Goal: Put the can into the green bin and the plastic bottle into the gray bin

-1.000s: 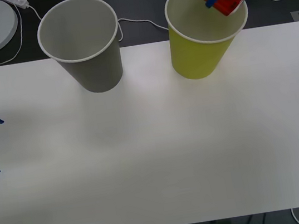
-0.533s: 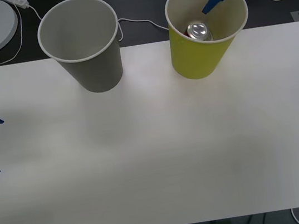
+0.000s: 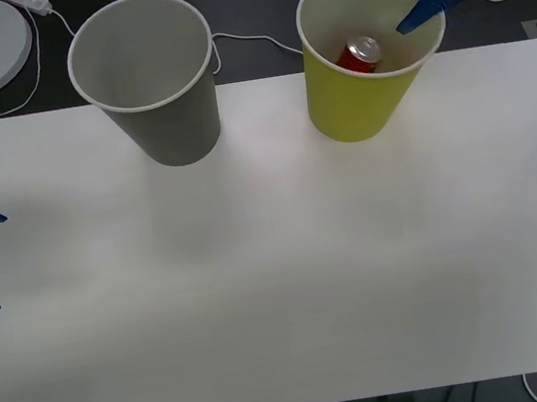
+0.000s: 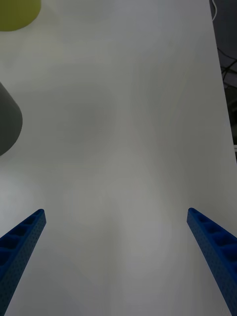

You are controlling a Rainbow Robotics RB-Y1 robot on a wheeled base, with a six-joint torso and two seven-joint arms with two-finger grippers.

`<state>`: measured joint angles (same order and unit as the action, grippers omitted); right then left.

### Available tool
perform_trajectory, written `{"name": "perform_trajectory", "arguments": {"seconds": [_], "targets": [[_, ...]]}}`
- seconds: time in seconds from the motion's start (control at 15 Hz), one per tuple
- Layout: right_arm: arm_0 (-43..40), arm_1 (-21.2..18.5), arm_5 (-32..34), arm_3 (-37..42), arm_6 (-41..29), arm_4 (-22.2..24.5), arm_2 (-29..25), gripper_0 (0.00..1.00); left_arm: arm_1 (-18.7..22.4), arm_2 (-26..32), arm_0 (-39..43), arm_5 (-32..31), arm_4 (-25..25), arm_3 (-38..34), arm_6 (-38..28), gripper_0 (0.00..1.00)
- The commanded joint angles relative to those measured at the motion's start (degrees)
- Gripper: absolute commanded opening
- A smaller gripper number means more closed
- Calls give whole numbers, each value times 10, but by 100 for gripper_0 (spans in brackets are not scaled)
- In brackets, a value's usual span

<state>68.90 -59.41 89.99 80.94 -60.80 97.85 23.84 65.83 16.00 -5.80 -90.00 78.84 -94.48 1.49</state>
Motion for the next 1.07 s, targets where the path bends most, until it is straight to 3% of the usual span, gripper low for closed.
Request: {"name": "perform_trajectory", "arguments": {"seconds": [0.07, 0.4, 1.07], "targets": [[-70, -30, 0, 60, 38, -34, -59, 100, 0, 0, 0, 0, 0, 0, 0, 100], [-198, -70, 0, 68, 203, -140, -158, 100, 0, 0, 0, 0, 0, 0, 0, 100], [-429, -73, 0, 79, 502, -209, -307, 100, 0, 0, 0, 0, 0, 0, 0, 100]]}}
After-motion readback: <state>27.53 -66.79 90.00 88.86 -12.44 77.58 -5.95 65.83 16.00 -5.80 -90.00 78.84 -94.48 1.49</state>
